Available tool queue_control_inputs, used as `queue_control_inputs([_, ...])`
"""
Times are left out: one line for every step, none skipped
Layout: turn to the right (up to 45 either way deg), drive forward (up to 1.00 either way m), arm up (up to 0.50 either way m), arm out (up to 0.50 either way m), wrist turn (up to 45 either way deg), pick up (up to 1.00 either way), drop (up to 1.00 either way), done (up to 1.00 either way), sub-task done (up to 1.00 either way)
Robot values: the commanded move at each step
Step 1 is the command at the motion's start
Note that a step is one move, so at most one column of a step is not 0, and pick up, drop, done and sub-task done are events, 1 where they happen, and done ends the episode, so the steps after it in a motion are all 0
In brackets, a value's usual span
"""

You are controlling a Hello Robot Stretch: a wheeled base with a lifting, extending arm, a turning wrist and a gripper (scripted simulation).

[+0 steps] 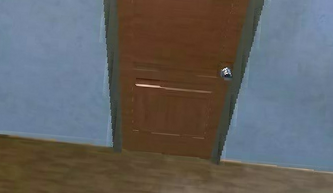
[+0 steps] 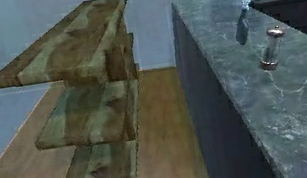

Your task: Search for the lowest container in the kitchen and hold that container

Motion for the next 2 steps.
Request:
queue_control_inputs([0.0, 0.2, 0.0, 0.0, 0.0, 0.0, 0.0, 0.0, 0.0])
queue_control_inputs([-45.0, 0.0, 0.0, 0.0, 0.0, 0.0, 0.0, 0.0, 0.0])
